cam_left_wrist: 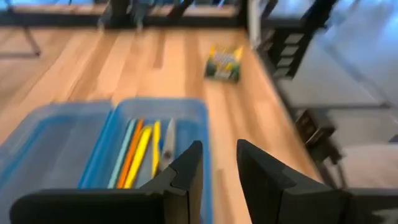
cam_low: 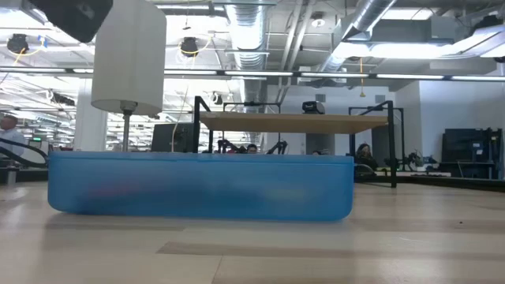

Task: Pack school essentials
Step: Put the green sticky note into the supply box

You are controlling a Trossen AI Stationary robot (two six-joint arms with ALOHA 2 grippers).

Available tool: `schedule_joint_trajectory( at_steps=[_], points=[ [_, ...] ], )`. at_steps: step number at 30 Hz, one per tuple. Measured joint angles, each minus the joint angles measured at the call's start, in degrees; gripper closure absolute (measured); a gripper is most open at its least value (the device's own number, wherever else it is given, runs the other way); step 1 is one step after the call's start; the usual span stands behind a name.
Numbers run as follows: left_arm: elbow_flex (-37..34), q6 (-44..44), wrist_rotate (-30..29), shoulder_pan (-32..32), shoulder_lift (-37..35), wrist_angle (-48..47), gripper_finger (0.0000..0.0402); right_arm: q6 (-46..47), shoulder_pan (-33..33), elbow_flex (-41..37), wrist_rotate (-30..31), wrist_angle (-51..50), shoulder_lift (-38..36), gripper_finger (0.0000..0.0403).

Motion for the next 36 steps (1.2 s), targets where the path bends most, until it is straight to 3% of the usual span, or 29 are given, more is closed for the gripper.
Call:
schedule_joint_trajectory(
  at_steps=[5,10,24,31,36],
  points=[
    [-7.81,4.32,2.71,-0.12,-4.26,14.31,0.0332,-0.06,-0.4,0.0,-0.02,0.13,0.0,0.0249],
    [-11.34,6.37,2.56,-0.12,-6.38,19.55,0.0335,-0.07,-0.9,0.0,0.0,0.05,0.0,0.0249],
    [-11.67,10.35,5.26,-0.12,-6.35,23.6,0.0335,-0.18,-0.74,0.0,-0.02,0.0,0.0,0.0249],
    [-11.65,16.08,10.27,-0.14,-6.36,34.04,0.0335,-1.89,-0.74,-0.02,-0.37,4.05,-0.14,0.0249],
    [-11.65,20.69,12.05,-1.68,-6.34,36.59,0.0335,-3.48,-0.8,-0.02,-0.63,7.01,-0.17,0.0249]
  ],
)
